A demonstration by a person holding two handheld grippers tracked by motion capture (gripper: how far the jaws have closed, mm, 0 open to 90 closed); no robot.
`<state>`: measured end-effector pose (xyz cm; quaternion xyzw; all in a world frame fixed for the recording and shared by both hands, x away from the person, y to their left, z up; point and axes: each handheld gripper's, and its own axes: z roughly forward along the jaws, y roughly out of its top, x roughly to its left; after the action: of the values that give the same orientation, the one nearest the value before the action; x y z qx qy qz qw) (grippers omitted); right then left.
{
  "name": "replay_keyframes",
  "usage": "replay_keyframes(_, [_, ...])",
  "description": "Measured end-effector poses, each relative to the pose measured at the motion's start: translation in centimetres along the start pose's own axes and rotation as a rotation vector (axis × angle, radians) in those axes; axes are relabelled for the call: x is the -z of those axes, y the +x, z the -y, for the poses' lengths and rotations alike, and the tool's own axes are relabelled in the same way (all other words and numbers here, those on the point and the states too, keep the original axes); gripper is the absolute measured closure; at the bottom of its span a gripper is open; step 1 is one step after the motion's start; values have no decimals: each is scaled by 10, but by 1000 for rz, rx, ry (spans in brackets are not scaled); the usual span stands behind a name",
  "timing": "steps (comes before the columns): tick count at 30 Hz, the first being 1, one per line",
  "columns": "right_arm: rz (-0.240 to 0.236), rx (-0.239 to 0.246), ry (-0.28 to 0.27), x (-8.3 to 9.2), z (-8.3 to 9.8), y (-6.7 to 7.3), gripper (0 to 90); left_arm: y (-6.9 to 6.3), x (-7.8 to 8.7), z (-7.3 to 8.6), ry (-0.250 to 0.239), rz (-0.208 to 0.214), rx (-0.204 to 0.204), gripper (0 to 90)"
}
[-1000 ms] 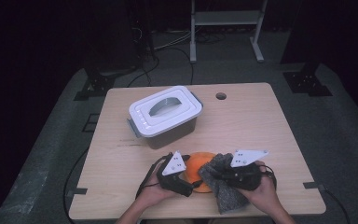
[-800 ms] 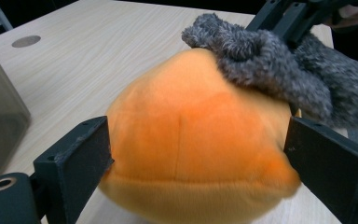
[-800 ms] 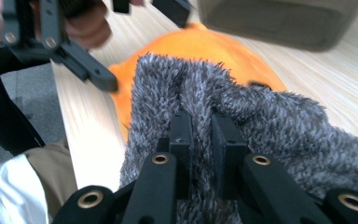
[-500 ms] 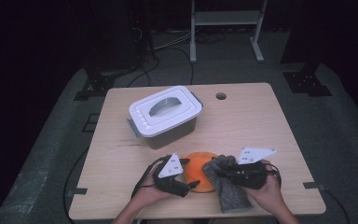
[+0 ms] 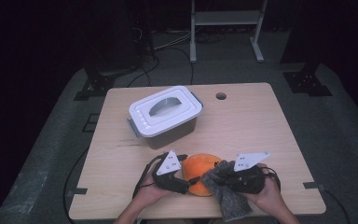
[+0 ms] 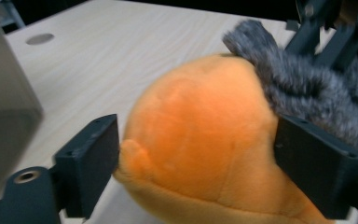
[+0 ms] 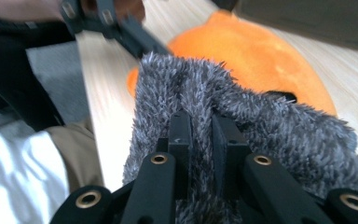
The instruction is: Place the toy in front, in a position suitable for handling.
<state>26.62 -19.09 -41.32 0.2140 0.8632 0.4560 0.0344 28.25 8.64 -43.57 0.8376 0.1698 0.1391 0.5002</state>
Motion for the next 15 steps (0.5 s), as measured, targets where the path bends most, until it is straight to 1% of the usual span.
replay_keyframes(1, [8,-6,-43,4,-7,-1,790,-2,0,0,-1,8,-11,187])
replay_keyframes(2, [8,-6,-43,4,-7,-1,790,-2,0,0,-1,8,-11,194])
replay_keyframes(3, [35,-15,-75,6,-15,-3,790,-4,-1,-1,-1,15,-35,195])
replay_keyframes(4, [35,-15,-75,6,-15,-3,790,-4,-1,-1,-1,15,-35,195])
replay_keyframes(5, [42,-18,-84,5,-18,-4,790,-5,-1,-2,-1,15,-44,195])
replay_keyframes(6, [46,-13,-70,1,-20,-6,790,-5,-1,-2,4,12,-53,194])
replay_keyframes(7, [43,-12,-60,-1,-19,-7,789,-5,-1,-1,4,12,-52,194])
replay_keyframes(8, [43,-12,-60,-1,-19,-7,789,-5,-1,-1,4,12,-52,194])
replay_keyframes(9, [28,-17,-46,-2,-14,-9,789,-5,-1,0,4,14,-54,194])
replay_keyframes(10, [28,-17,-46,-2,-14,-9,789,-5,0,0,3,15,-55,194])
replay_keyframes(11, [31,-31,-37,2,-8,-13,790,-5,0,1,2,16,-55,193])
replay_keyframes(12, [31,-31,-37,2,-8,-13,790,-5,0,1,2,16,-58,193])
replay_keyframes(13, [42,-53,-23,8,-1,-17,789,-6,1,1,0,16,-58,191])
replay_keyframes(14, [49,-71,-22,11,4,-19,788,-6,1,1,0,16,-58,191])
replay_keyframes(15, [58,-85,-24,15,7,-22,788,-6,1,1,4,16,-67,191])
